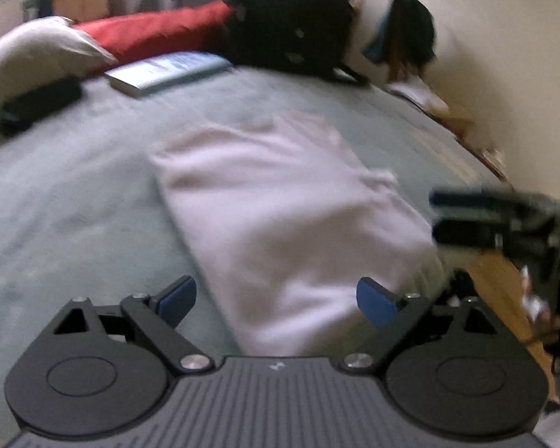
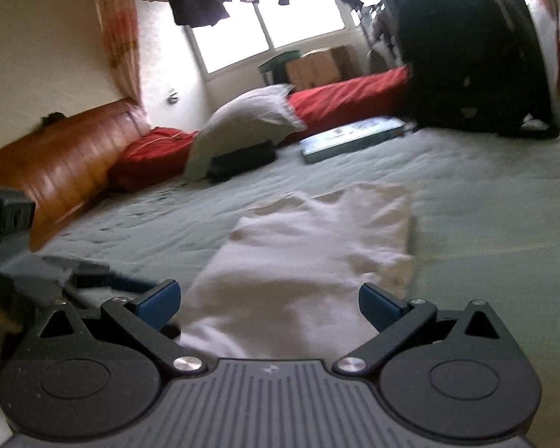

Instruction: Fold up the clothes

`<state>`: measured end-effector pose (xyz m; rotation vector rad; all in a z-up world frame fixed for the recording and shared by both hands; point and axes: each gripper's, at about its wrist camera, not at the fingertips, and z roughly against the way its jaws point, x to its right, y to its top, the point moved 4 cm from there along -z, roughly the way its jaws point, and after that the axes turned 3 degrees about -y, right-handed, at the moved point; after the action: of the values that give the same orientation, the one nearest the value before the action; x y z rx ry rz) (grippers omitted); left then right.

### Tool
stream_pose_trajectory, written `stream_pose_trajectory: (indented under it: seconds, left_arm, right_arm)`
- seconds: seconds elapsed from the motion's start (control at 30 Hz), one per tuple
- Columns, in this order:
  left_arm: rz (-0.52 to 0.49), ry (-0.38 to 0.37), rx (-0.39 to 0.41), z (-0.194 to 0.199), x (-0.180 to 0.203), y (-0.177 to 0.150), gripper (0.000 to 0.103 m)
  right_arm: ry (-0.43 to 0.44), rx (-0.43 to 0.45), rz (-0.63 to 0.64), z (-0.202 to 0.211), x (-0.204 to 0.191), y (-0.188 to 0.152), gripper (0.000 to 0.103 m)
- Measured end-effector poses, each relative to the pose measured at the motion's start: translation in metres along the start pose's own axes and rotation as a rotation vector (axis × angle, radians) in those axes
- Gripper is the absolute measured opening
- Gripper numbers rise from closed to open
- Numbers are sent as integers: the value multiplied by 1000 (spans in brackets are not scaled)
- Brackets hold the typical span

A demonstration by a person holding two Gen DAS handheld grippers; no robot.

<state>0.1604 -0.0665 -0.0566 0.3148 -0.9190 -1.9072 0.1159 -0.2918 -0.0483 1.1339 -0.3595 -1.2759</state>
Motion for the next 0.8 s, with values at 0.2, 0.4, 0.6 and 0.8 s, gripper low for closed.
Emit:
stream_pose_trajectory:
  seconds: [0.2, 0.4, 0.6, 0.8]
  left_arm:
    - [62, 33, -21, -11, -15, 13, 93]
    - [96, -19, -1, -34, -11, 45, 93]
    - [178, -63, -61, -77, -8, 45, 92]
    - [197, -43, -61, -78, -7, 51, 93]
  right_arm:
    - [-57, -152, -94, -35, 11, -20, 103]
    - [-49, -147, -96, -31, 12, -23, 103]
    - [-31, -142, -108, -28, 16, -24, 103]
    - [-23, -140, -99, -26, 18, -27, 103]
